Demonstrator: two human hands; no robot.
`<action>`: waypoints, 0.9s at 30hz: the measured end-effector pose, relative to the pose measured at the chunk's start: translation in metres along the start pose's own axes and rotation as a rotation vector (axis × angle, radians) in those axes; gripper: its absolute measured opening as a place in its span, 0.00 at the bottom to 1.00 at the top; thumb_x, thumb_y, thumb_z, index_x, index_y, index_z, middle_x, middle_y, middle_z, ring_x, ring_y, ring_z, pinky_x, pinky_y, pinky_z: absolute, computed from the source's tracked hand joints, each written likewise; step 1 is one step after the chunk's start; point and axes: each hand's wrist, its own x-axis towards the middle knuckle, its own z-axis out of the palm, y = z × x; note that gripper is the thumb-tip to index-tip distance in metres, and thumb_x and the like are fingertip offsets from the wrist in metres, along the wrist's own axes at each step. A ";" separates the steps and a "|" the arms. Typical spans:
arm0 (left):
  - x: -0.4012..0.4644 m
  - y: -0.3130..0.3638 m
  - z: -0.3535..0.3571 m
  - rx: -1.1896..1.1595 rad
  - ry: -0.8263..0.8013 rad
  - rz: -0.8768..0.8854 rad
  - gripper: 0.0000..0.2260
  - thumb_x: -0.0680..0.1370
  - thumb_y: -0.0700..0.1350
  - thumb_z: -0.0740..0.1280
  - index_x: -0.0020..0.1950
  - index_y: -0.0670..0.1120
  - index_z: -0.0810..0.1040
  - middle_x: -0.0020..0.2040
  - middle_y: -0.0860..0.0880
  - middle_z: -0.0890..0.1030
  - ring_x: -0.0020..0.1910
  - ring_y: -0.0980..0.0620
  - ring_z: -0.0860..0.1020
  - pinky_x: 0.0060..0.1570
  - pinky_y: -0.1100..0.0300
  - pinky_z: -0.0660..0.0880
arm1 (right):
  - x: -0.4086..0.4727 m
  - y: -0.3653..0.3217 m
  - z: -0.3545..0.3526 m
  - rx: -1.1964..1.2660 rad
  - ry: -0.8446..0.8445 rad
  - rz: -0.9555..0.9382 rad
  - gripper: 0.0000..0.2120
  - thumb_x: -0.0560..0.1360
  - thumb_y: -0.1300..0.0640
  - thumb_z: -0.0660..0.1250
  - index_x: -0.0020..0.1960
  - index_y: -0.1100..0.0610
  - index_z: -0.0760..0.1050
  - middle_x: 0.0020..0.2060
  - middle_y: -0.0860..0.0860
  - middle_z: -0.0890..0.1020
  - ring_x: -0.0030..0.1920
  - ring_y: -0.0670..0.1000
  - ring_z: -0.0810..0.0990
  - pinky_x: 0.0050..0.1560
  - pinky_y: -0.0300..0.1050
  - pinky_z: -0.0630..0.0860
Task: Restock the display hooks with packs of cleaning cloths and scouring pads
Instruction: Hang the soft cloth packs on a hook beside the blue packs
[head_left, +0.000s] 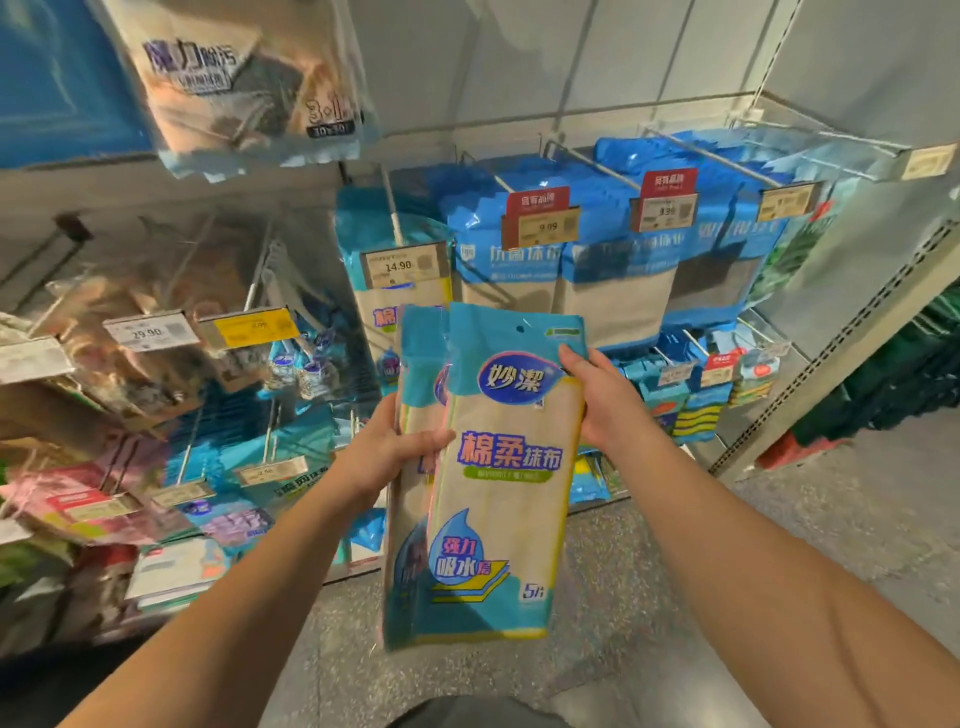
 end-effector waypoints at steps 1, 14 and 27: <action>-0.001 -0.001 -0.002 0.013 0.021 -0.003 0.29 0.70 0.42 0.78 0.68 0.45 0.70 0.59 0.40 0.83 0.56 0.39 0.83 0.54 0.42 0.81 | 0.006 -0.004 -0.002 -0.018 -0.013 -0.006 0.11 0.79 0.58 0.69 0.60 0.57 0.77 0.47 0.55 0.87 0.44 0.55 0.86 0.46 0.58 0.83; -0.033 0.007 -0.044 0.734 0.172 -0.123 0.16 0.71 0.49 0.78 0.54 0.54 0.75 0.46 0.54 0.84 0.41 0.59 0.81 0.46 0.56 0.79 | 0.061 -0.057 -0.028 -0.301 -0.168 -0.115 0.08 0.80 0.58 0.66 0.59 0.56 0.78 0.51 0.57 0.86 0.47 0.56 0.85 0.47 0.56 0.83; 0.020 0.057 -0.041 1.366 -0.076 0.139 0.19 0.73 0.51 0.76 0.59 0.48 0.74 0.59 0.51 0.73 0.50 0.48 0.77 0.49 0.52 0.76 | 0.099 -0.052 0.056 -0.674 -0.288 -0.123 0.08 0.76 0.53 0.72 0.55 0.52 0.81 0.48 0.50 0.87 0.47 0.54 0.86 0.52 0.56 0.82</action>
